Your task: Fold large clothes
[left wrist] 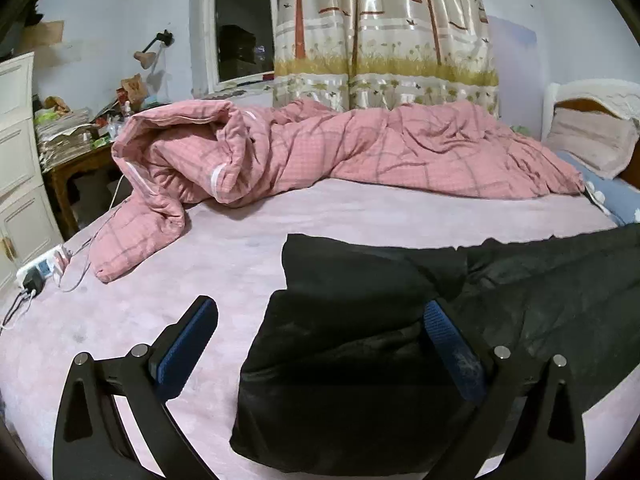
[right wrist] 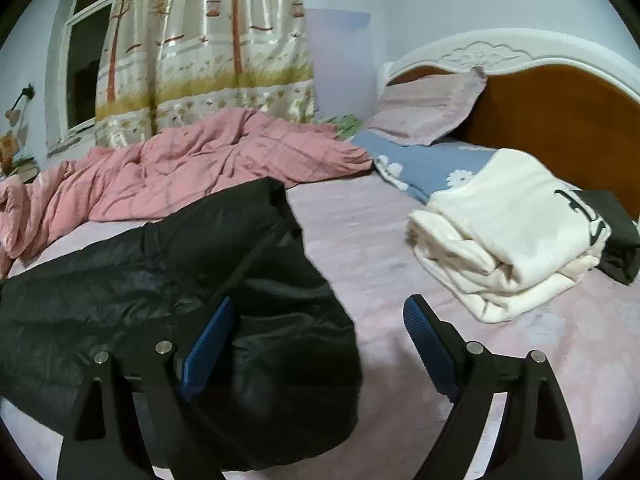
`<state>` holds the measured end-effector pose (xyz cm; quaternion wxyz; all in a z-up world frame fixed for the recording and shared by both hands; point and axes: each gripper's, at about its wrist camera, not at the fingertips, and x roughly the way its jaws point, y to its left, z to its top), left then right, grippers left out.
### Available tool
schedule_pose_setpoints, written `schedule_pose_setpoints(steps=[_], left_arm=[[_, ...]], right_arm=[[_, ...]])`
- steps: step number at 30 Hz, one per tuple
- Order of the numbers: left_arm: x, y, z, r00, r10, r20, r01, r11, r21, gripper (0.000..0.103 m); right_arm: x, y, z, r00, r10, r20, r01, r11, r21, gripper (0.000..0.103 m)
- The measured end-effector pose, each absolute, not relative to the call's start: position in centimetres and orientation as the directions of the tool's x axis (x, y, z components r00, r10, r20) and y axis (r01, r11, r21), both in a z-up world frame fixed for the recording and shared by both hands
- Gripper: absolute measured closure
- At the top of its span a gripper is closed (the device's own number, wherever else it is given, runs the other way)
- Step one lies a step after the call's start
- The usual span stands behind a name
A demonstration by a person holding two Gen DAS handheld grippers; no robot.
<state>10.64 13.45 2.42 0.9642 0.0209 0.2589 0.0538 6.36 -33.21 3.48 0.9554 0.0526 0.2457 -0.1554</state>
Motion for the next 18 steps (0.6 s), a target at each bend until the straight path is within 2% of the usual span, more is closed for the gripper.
schedule_pose_setpoints(steps=[3, 6, 11, 14, 18], left_arm=[[10.9, 13.4, 1.8, 0.844, 0.085, -0.529, -0.07, 0.996, 0.048, 0.0], [11.2, 13.7, 1.1, 0.825, -0.001, -0.566, -0.025, 0.999, -0.039, 0.0], [11.3, 13.7, 0.9, 0.813, -0.08, -0.577, 0.009, 0.992, -0.124, 0.0], [11.5, 13.9, 0.7, 0.799, -0.119, -0.589, 0.028, 0.987, -0.161, 0.0], [12.2, 14.1, -0.5, 0.771, -0.114, -0.627, 0.007, 0.985, -0.171, 0.0]], right_arm=[[6.4, -33.4, 3.4, 0.833, -0.247, -0.496, 0.312, 0.948, 0.053, 0.015], [6.3, -33.6, 3.5, 0.84, -0.231, -0.491, 0.306, 0.949, 0.078, 0.015], [5.9, -33.5, 4.0, 0.855, -0.226, -0.467, 0.292, 0.954, 0.073, 0.015], [5.3, -34.2, 4.4, 0.877, -0.177, -0.447, 0.266, 0.953, 0.144, 0.015], [6.2, -35.7, 3.2, 0.852, -0.118, -0.511, 0.274, 0.931, 0.243, 0.015]])
